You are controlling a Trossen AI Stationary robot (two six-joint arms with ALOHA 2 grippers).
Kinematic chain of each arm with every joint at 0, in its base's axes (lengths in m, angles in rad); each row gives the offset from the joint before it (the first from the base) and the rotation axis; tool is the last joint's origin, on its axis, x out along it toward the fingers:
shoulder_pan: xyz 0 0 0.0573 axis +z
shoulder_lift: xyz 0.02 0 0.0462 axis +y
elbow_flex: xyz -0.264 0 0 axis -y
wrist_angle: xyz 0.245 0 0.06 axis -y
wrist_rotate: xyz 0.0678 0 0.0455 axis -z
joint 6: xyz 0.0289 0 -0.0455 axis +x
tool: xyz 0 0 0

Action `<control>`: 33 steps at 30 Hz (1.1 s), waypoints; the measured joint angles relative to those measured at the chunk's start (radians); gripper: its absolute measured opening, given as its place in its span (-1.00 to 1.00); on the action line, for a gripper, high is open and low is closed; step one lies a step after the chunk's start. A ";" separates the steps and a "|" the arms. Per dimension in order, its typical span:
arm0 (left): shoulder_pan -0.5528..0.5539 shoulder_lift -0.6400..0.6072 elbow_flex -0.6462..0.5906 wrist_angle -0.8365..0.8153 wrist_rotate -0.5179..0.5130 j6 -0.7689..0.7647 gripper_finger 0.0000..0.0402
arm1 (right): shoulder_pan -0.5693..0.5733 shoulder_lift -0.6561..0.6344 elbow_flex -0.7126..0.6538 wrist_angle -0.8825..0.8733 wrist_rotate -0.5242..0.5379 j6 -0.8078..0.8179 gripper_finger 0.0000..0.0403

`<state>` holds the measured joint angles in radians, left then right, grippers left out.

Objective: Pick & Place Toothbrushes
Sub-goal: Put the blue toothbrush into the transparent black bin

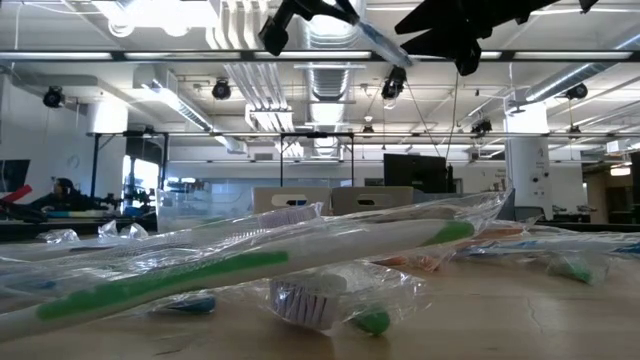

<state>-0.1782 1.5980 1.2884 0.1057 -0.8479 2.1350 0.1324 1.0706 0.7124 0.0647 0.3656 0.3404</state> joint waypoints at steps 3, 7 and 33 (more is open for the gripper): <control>0.007 0.005 0.000 0.008 0.002 0.012 -0.97 | 0.000 0.000 0.000 0.001 -0.001 0.005 -0.08; 0.011 0.018 -0.001 0.018 0.011 0.014 -0.97 | 0.000 0.000 0.000 0.003 -0.002 0.020 -0.03; 0.024 0.031 0.000 0.156 0.047 0.102 -0.95 | -0.002 0.070 -0.002 0.134 -0.011 -0.004 -0.14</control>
<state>-0.1539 1.6295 1.2881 0.2618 -0.8006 2.2370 0.1303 1.1404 0.7101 0.1989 0.3550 0.3367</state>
